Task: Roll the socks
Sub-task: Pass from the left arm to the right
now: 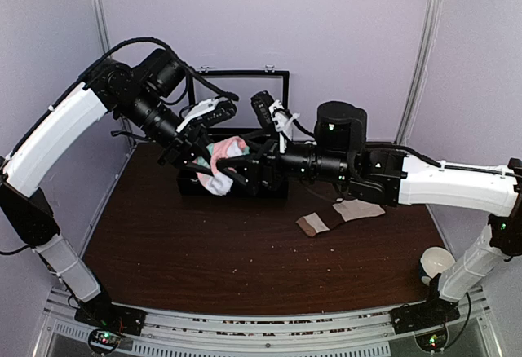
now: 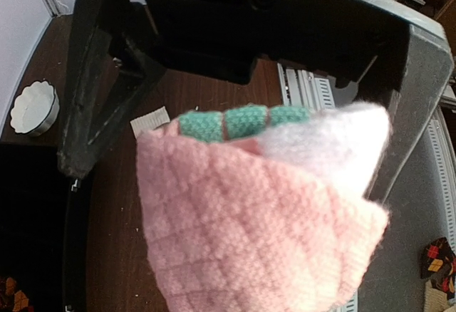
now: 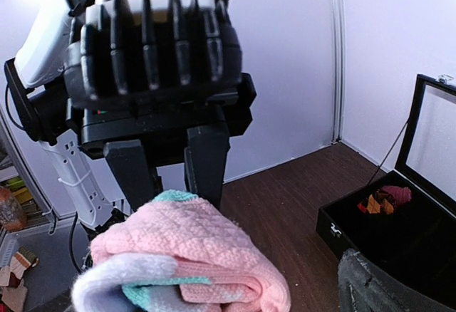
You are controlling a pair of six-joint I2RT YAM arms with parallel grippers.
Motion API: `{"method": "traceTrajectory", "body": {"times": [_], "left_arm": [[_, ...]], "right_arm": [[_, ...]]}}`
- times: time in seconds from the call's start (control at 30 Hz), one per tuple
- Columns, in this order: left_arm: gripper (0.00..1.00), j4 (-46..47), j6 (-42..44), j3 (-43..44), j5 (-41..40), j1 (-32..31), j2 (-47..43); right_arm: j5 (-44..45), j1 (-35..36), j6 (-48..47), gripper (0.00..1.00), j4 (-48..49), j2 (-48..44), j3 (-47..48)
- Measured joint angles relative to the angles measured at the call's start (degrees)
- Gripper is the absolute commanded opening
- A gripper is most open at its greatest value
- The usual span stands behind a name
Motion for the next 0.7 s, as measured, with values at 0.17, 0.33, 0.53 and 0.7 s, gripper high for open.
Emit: {"method": "traceTrajectory", "body": {"times": [0.17, 0.33, 0.53, 0.7], "left_arm": [[0.00, -2.9, 1.6, 1.2, 3.4, -0.1, 0.4], [0.00, -5.6, 3.3, 2.5, 4.6, -0.1, 0.9], [0.00, -9.0, 5.4, 3.0, 5.5, -0.1, 0.9], [0.55, -9.3, 6.1, 3.0, 5.7, -0.2, 1.2]], "right_arm": [[-6.0, 0.0, -1.2, 0.64, 1.3, 0.2, 0.2], [-13.1, -0.1, -2.1, 0.14, 1.4, 0.3, 0.5], [-17.6, -0.5, -2.7, 0.07, -1.2, 1.1, 2.3], [-18.1, -0.6, -2.6, 0.00, -2.1, 1.1, 2.5]]}}
